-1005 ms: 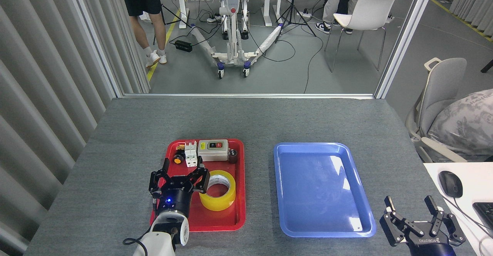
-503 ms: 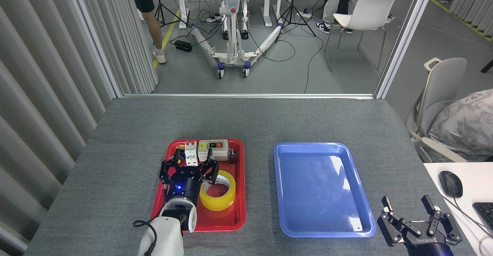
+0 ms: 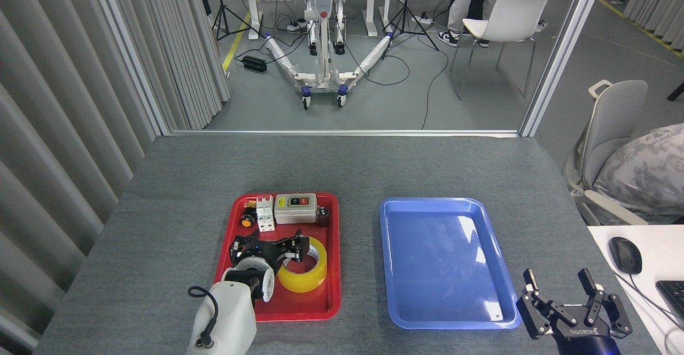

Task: Place and move tape with both arms
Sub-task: 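Grasp the yellow tape roll with the left gripper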

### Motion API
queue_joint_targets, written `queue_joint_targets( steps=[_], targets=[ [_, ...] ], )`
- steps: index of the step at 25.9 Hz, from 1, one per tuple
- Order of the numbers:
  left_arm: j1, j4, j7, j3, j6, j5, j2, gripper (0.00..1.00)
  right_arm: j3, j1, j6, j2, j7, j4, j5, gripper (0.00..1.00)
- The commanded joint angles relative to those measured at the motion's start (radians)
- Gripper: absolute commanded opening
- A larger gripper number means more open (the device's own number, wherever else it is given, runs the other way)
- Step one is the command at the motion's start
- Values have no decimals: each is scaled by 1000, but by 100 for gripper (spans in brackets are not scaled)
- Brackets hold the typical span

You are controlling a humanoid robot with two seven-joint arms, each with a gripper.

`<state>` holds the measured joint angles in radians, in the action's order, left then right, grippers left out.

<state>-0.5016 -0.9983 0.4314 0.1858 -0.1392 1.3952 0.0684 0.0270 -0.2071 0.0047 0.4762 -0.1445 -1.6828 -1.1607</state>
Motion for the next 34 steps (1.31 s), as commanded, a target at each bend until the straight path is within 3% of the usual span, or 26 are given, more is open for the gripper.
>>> queue_joint_targets(
  steps=[1,3,7,23,31,34],
  targets=[
    [-26,-2,216,-2,0,-2,1,100,-12,2,3,-2,0,0,-1,100],
    [-41,-2,283,-3,0,-1,1,100,-12,3,5,-2,0,0,-1,100],
    [-54,0,308,-3,1,-4,-1,100,-13,15,9,-1,0,2,-2,100],
    [-69,113,293,4,7,4,-2,99,-16,14,11,-16,2,5,-4,100],
    [-69,138,228,6,6,44,-16,96,-16,14,9,-18,2,5,-4,100],
    [-69,138,234,6,10,45,-21,90,-16,14,9,-19,2,6,-4,100]
  ],
)
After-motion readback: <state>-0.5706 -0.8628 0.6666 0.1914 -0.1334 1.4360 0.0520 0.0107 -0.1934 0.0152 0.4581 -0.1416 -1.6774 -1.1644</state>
